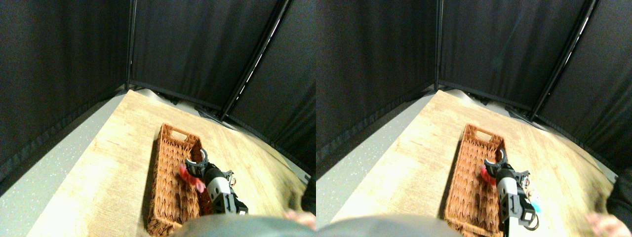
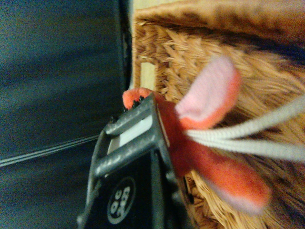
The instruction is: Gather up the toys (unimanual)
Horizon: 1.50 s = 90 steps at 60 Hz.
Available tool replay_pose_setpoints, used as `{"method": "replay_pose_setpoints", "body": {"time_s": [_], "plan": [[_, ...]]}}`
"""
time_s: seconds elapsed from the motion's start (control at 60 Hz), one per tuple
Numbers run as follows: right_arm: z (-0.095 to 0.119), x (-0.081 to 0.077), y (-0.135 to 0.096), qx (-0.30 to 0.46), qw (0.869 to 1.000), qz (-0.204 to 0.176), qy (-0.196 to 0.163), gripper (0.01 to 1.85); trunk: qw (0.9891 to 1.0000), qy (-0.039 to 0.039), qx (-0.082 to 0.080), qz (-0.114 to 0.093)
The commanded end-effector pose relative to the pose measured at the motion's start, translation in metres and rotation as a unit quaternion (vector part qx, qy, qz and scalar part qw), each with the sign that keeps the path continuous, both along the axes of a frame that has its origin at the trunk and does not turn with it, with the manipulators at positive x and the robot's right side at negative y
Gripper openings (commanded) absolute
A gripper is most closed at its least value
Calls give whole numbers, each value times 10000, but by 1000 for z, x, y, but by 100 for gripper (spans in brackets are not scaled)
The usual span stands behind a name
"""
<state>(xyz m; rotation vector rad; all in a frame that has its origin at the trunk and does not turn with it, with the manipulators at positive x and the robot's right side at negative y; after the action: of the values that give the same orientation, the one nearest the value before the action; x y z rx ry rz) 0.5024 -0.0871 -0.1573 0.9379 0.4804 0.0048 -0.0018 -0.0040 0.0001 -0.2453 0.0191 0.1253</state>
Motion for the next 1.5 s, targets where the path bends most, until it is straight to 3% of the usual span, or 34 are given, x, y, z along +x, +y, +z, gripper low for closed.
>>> {"method": "replay_pose_setpoints", "body": {"time_s": [0.017, 0.15, 0.333, 0.45, 0.483, 0.55, 0.8, 0.967, 1.117, 1.25, 1.5], "plan": [[9, 4, -1, 198, 9995, -42, -257, 133, 9999, 104, -32, 4], [8, 7, -12, 347, 9983, -371, -297, 115, 9999, 140, 65, -61], [18, 14, -46, -31, 9947, -692, -766, 99, 9994, 152, 242, -196], [29, 16, -69, -12, 9882, -1157, -1002, 90, 9987, 161, 367, -329], [33, 15, -78, 25, 9838, -1441, -1070, 87, 9984, 161, 399, -366], [34, 16, -91, -82, 9830, -1374, -1215, 76, 9979, 156, 462, -429], [39, 11, -129, -124, 9724, -1746, -1543, 70, 9960, 195, 640, -591], [35, 9, -146, -150, 9689, -1931, -1538, 69, 9955, 217, 665, -644], [18, -1, -159, -137, 9616, -2432, -1267, 70, 9955, 238, 659, -641], [1, -9, -165, 222, 9587, -2588, -1160, 62, 9954, 254, 653, -649], [-32, -21, -173, 1065, 9496, -2878, -646, 69, 9958, 272, 602, -634]]}}
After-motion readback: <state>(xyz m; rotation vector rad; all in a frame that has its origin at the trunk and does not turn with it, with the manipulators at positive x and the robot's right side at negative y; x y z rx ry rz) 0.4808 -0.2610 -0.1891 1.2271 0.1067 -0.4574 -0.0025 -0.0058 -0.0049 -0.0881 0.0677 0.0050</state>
